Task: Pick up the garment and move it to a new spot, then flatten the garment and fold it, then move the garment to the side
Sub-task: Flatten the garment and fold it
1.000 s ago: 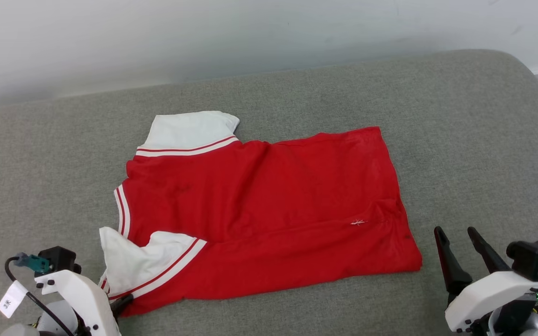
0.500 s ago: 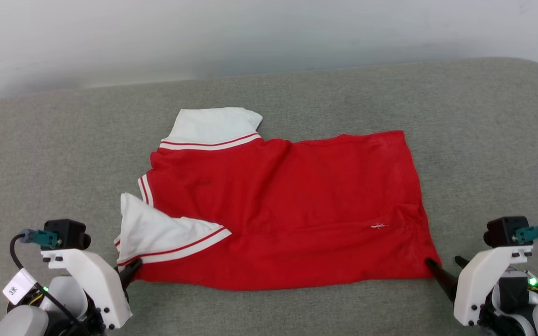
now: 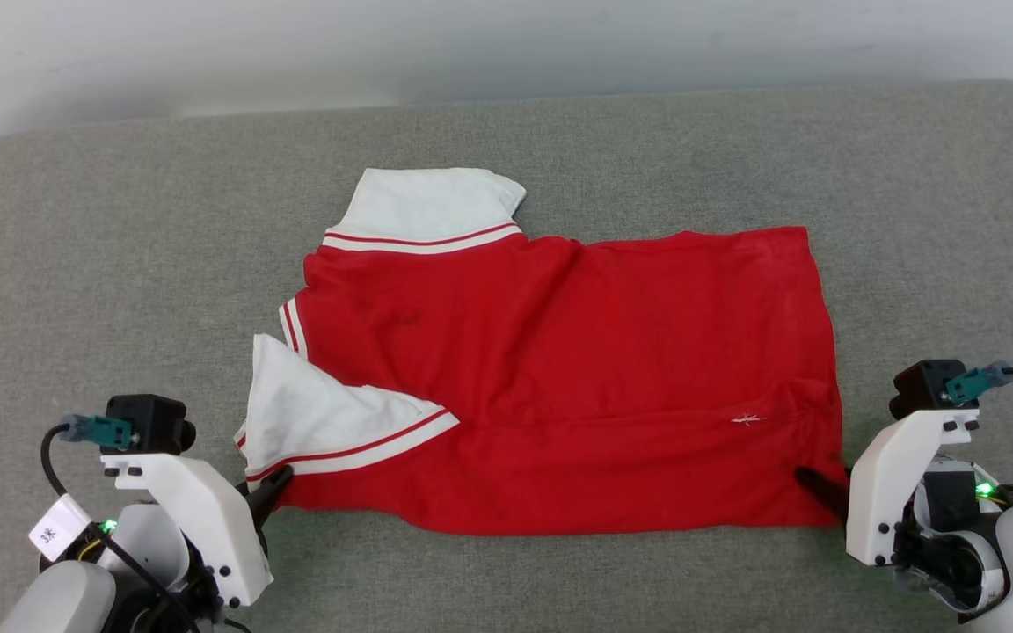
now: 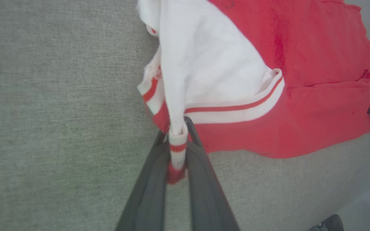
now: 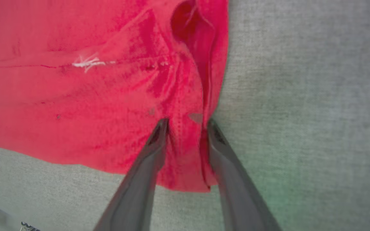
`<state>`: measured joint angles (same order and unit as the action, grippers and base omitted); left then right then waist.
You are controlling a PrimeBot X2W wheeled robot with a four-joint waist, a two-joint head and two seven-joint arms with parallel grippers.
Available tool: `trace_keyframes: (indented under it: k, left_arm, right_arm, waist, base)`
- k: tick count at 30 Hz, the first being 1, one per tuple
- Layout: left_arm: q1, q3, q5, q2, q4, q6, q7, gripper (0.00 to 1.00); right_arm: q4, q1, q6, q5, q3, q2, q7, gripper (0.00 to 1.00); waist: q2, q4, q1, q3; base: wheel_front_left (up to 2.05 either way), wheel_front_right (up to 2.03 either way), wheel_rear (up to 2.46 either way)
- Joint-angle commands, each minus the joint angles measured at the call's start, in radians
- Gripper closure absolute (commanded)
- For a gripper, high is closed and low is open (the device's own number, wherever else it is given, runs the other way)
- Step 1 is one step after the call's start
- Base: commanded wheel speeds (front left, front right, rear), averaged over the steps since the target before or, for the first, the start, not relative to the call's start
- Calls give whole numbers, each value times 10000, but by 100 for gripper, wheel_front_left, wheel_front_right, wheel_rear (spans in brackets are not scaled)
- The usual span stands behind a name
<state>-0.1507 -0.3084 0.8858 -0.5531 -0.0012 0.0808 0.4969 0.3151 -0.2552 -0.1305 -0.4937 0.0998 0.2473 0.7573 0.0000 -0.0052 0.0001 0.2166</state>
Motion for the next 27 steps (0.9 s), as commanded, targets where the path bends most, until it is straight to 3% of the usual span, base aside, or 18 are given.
trace_keyframes:
  k: [1, 14, 20, 27]
  left_arm:
    - [85, -18, 24, 36, 31, 38, -20, 100]
    - [1113, -192, 75, 21, 163, 101, -189, 100]
    - [2088, -27, 240, -211, -173, 470, -143, 100]
    - [2786, -150, 395, 45, -66, 675, -245, 100]
  right_arm:
    - [350, 212, -3, -89, 292, -264, 116, 100]
    - [53, 598, -2, -374, 427, 360, -273, 100]
    - [-484, 1346, 0, -444, 277, 599, -41, 100]
    - [-996, 2282, 0, -276, -131, 492, 50, 100]
  waist:
    - [0, -24, -1, -66]
    - [0, -58, -1, -1531]
    - [0, 39, -1, -2240]
    - [0, 67, -1, -2354]
  base:
    - [0, 0, 0]
    - [0, 0, 0]
    - [0, 0, 0]
    - [0, 0, 0]
